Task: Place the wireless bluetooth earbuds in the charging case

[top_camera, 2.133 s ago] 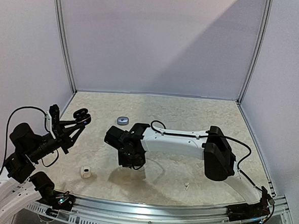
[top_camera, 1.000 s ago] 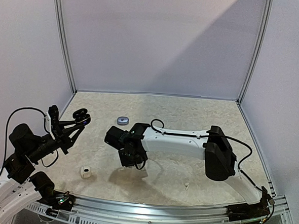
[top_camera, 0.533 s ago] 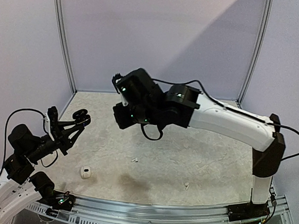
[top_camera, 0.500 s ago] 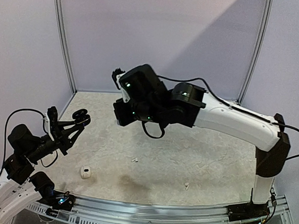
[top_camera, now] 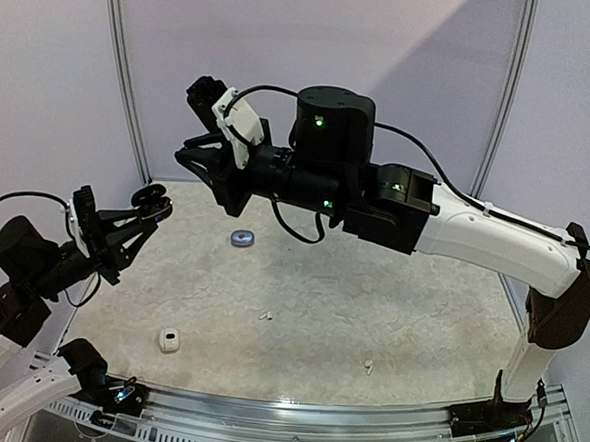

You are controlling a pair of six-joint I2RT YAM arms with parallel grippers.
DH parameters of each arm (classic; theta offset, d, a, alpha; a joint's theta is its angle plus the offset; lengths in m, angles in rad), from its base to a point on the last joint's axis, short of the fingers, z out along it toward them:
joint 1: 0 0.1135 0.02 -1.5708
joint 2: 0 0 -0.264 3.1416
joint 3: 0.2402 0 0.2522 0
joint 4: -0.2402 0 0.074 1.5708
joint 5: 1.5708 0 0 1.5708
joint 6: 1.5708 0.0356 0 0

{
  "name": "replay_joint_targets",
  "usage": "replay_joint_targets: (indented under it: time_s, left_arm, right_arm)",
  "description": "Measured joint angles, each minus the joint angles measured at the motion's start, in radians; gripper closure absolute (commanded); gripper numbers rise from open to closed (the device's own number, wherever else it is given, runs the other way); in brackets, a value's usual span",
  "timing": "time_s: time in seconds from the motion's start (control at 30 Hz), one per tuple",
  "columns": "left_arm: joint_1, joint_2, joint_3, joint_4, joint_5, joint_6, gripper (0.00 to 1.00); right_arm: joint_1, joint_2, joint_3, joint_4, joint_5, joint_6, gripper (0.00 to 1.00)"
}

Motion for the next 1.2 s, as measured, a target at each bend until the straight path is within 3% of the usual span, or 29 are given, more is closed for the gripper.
replay_joint_targets:
  time_s: [0.37, 0.73, 1.2]
  left_arm:
    - [0.013, 0.206, 0.124, 0.100, 0.154, -0.011, 1.00]
    - [0.015, 0.208, 0.124, 0.198, 0.258, -0.042, 1.00]
    - [0.015, 0.221, 0.135, 0.203, 0.267, -0.056, 1.00]
  right_arm:
    - [0.017, -0.042, -0.035, 0.066, -0.179, -0.187, 1.00]
    - [0.029, -0.072, -0.120, 0.099, -0.211, -0.280, 1.00]
    - [0.040, -0.072, -0.120, 0.164, -0.170, -0.324, 1.00]
